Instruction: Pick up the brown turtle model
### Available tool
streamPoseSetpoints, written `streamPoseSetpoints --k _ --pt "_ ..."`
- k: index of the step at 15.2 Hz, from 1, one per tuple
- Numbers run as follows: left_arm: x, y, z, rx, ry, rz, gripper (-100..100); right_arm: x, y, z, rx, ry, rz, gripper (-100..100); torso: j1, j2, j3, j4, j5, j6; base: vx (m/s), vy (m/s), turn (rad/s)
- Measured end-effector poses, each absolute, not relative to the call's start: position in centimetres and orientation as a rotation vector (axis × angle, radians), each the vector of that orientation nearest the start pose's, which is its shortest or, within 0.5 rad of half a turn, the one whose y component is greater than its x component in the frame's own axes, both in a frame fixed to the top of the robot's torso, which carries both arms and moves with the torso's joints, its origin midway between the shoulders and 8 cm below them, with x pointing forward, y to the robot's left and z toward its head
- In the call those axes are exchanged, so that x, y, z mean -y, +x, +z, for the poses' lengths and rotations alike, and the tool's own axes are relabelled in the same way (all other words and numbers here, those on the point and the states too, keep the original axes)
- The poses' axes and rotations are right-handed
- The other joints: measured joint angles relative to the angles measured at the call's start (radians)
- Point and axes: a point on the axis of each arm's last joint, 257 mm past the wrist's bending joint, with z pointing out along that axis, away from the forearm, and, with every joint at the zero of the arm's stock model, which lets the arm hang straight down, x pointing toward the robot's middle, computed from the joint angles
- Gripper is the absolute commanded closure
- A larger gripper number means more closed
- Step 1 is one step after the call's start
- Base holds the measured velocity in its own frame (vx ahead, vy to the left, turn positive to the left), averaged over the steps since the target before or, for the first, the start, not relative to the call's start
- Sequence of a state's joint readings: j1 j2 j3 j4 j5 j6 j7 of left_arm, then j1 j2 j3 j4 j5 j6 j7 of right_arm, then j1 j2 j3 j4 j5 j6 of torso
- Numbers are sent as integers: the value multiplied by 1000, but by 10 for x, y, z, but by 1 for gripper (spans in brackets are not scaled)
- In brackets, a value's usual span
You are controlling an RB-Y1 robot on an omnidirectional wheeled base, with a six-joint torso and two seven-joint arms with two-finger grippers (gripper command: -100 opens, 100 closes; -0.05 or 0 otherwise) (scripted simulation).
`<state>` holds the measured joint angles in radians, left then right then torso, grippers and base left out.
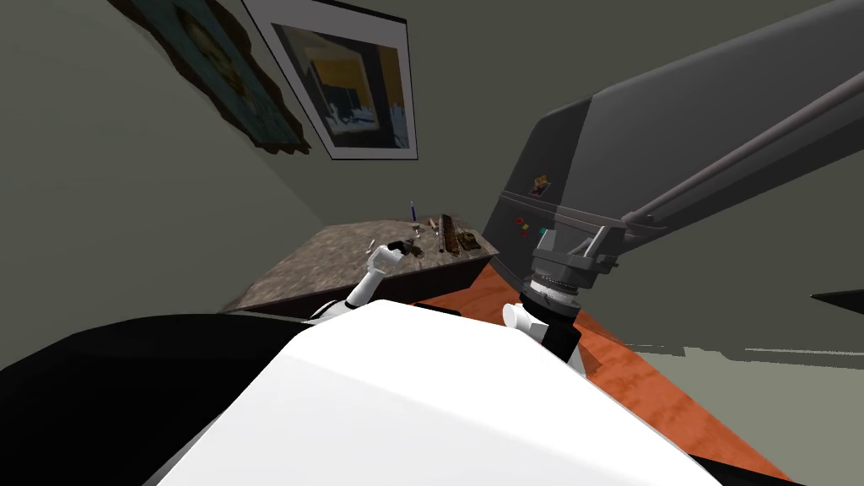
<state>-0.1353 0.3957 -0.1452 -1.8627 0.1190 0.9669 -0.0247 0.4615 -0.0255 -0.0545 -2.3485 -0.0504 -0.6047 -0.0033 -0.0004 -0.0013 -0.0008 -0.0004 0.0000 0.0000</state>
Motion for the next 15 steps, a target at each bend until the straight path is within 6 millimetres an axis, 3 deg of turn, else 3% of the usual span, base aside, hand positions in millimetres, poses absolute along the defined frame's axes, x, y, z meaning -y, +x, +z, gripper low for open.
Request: streamPoseSetpoints --k 8,12,13,15 --pt "-270 505 -297 -1951 -1357 -541 -100 287 306 85 -455 492 1341 0 0 -1 -1 0 0 0 25 -5 -66" --pt "-274 510 -308 -1942 -1366 -538 -100 287 306 85 -455 492 1341 0 1 -1 -1 0 0 0 27 8 -36" --pt "-274 511 -308 -1941 -1365 -539 100 287 306 85 -455 492 1341 0 1 -1 0 0 0 0 0 0 0" --pt "-275 509 -310 -1944 -1370 -534 100 287 306 85 -455 492 1341 0 0 0 1 2 -1 1 1 2 2"
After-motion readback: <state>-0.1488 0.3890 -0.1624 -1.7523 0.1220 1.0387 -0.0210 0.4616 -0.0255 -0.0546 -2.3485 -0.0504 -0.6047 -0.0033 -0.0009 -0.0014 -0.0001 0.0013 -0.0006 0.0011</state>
